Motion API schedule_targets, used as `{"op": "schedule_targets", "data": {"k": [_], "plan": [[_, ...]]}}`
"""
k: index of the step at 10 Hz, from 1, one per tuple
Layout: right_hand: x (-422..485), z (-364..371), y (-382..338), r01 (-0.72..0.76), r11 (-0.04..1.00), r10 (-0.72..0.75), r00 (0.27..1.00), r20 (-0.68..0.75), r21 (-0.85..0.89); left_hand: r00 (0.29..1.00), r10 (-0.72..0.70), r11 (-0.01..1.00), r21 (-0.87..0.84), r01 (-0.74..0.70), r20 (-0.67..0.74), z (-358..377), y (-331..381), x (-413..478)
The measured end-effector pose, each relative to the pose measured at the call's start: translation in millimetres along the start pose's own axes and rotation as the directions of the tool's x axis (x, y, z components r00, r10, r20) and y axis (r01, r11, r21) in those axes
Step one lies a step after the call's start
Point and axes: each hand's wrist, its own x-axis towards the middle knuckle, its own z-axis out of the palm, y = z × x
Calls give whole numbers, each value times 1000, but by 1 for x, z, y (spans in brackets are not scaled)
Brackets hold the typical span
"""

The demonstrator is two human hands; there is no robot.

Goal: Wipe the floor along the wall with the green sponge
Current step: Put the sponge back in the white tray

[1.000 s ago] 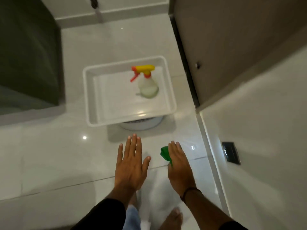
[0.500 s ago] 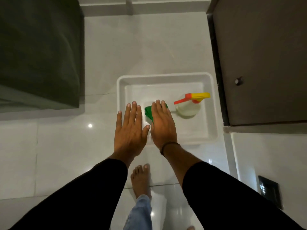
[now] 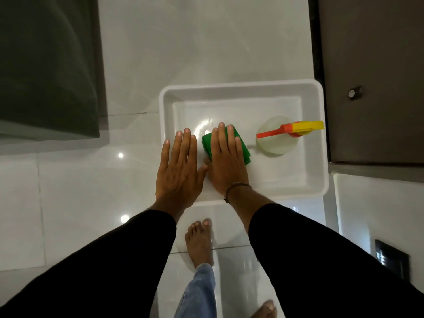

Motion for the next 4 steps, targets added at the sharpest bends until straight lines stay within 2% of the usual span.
{"op": "schedule_targets", "data": {"k": [2,3,4], "plan": [[-40,-57,-11,-57,980,54,998,19,189,998,-26,1000,17,25,57,-47,8,-24],[-105,-132,-22,-123,863,153,988,-21,489,999,-37,999,20,37,31,-119,16,-47],[-174,-208,-27,-108,747,253,958,-131,656,997,-28,999,-19,27,-68,-175,41,-78]]}}
